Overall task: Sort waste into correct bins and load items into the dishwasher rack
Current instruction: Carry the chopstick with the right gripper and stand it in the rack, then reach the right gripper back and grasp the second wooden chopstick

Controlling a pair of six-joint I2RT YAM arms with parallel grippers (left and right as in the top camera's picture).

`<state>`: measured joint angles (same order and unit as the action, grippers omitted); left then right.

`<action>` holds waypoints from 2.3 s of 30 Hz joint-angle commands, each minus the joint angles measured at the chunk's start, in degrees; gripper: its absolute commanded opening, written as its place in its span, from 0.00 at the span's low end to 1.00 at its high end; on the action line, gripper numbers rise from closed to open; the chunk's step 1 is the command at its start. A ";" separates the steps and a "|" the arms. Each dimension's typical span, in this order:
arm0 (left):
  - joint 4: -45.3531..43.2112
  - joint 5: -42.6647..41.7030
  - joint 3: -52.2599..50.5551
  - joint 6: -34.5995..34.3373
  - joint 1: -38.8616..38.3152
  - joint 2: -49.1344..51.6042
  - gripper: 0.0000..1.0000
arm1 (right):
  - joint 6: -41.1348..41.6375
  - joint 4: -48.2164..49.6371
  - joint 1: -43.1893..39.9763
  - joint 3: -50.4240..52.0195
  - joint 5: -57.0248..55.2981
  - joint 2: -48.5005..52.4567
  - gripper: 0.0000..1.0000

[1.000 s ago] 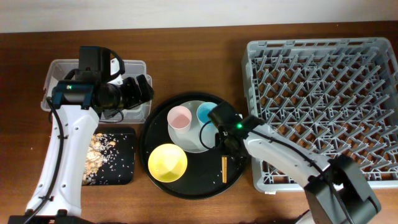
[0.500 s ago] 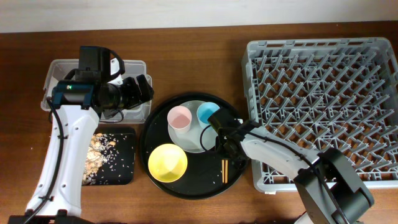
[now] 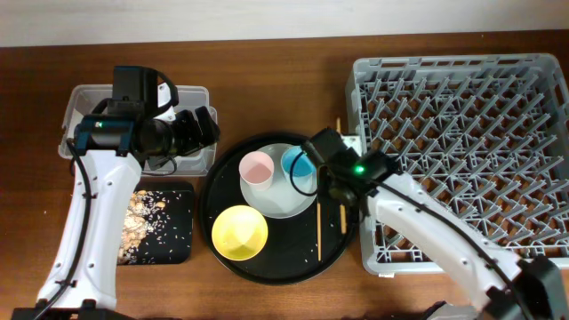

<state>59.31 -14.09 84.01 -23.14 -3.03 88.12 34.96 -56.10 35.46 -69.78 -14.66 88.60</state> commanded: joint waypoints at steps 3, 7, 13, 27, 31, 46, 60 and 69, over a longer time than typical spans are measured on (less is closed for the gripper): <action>0.11 0.39 0.48 0.94 0.20 -0.39 0.99 | -11.72 -1.62 -10.75 -2.67 -8.50 -4.55 0.04; 0.13 0.39 0.48 0.92 0.20 -0.39 0.99 | -20.24 4.13 -20.11 -2.43 -2.47 -3.76 0.04; 0.13 0.39 0.48 0.94 0.20 -0.39 0.99 | -25.90 7.76 -20.50 -2.29 2.71 4.83 0.04; 0.11 0.39 0.48 0.92 0.20 -0.39 0.99 | -23.32 -11.06 -20.50 -16.00 29.92 1.97 0.99; 0.11 0.39 0.48 0.94 0.20 -0.39 0.99 | -20.92 -12.79 -20.48 -15.02 35.80 3.61 0.98; 0.11 0.39 0.48 0.94 0.20 -0.39 0.99 | 0.74 16.06 -0.15 14.45 14.53 3.78 0.20; 0.11 0.39 0.48 0.92 0.20 -0.39 0.99 | 1.14 29.83 -0.15 19.74 13.92 8.41 0.24; 0.11 0.39 0.48 0.94 0.20 -0.39 0.99 | 1.14 29.29 -0.15 19.74 13.92 9.25 0.07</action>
<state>59.35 -14.09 84.01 -23.14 -3.03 88.12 36.03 -26.57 34.94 -50.39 -0.21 96.82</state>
